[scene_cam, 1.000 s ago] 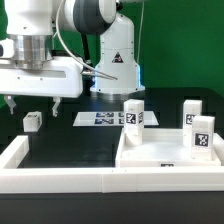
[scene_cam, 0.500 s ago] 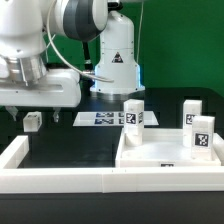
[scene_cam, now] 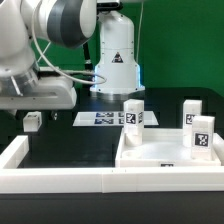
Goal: Assemble square table
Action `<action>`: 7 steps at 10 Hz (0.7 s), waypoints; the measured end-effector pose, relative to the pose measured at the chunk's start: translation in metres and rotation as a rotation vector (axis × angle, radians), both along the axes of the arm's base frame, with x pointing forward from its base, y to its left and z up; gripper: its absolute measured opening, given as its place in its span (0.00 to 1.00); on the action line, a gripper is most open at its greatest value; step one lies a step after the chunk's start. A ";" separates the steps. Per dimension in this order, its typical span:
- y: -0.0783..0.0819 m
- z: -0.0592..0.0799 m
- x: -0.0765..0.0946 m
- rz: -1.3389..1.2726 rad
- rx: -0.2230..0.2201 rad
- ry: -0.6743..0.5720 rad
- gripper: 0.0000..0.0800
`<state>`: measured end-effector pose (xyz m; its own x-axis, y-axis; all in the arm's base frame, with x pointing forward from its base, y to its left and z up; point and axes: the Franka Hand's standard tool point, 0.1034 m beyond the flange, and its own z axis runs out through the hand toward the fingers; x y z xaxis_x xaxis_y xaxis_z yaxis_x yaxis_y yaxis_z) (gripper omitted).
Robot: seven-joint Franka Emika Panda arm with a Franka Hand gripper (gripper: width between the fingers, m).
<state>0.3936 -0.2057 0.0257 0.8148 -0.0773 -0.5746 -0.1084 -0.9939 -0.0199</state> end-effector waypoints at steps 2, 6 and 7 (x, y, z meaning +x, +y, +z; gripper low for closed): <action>0.000 -0.001 -0.001 -0.001 -0.001 0.000 0.81; -0.018 -0.005 -0.023 0.054 0.022 0.018 0.81; -0.019 -0.006 -0.028 0.046 0.021 0.026 0.81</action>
Offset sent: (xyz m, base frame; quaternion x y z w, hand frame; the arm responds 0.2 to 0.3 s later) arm -0.0276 -0.0328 -0.0045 -0.0658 -0.0223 -0.0669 0.9953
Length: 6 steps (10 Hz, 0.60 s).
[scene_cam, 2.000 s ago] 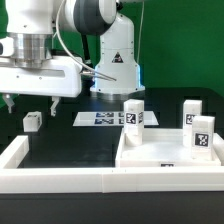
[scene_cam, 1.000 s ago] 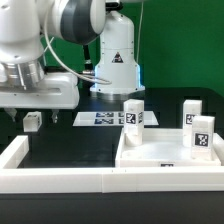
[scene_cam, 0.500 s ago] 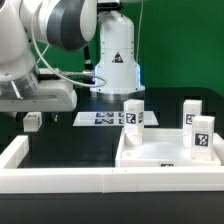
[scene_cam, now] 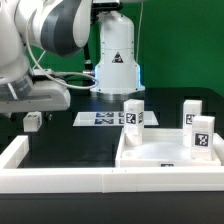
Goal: Assemble square table
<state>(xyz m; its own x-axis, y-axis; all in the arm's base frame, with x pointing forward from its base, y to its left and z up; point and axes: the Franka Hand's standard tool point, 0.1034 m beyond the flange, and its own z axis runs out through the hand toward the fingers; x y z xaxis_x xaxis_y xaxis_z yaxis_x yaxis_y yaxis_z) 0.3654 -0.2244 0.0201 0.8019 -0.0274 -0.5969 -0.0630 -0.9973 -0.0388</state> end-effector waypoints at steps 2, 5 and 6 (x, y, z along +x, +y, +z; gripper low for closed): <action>0.001 -0.001 0.000 0.001 0.004 0.013 0.81; 0.001 -0.006 -0.009 0.002 0.022 0.169 0.81; 0.001 -0.007 -0.016 0.016 0.025 0.234 0.81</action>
Offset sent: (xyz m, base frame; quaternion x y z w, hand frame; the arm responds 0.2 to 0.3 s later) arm 0.0000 0.0000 0.0000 0.0000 -0.1938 0.0000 0.9810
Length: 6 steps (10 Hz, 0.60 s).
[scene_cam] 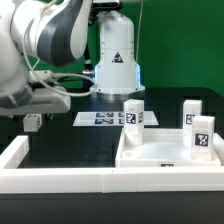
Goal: Assemble square table
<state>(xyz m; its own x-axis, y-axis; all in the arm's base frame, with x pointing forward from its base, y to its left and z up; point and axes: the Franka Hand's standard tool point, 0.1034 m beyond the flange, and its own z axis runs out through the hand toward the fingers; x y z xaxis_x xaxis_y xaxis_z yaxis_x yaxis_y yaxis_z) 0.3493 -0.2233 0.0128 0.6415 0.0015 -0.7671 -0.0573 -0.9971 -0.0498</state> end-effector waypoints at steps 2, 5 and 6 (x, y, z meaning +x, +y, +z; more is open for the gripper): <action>-0.002 -0.007 -0.005 0.013 0.000 0.034 0.81; -0.002 -0.010 -0.004 0.027 -0.003 0.015 0.81; -0.001 -0.010 -0.001 0.032 -0.003 0.012 0.64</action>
Offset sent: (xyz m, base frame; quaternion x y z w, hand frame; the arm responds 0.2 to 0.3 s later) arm -0.0078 0.0011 -0.0026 -0.0133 0.0178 -0.0043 0.9997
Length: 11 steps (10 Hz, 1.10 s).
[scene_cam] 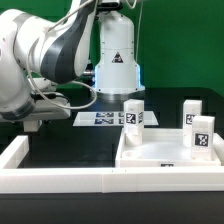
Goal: Assemble square table
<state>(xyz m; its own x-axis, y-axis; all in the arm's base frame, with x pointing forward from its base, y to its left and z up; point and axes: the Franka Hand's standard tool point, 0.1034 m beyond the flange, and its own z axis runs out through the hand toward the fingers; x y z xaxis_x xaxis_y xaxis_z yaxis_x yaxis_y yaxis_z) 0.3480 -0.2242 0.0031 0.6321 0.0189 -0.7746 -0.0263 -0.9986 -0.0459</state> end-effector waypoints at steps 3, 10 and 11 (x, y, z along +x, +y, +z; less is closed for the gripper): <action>0.000 0.000 0.000 0.000 0.000 0.000 0.36; 0.014 0.028 0.022 -0.015 0.035 0.002 0.36; 0.020 0.042 0.031 -0.015 0.046 0.005 0.36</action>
Offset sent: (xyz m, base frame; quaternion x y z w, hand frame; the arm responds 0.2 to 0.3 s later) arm 0.0000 0.0000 0.0000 0.0000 0.0000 0.0000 1.0000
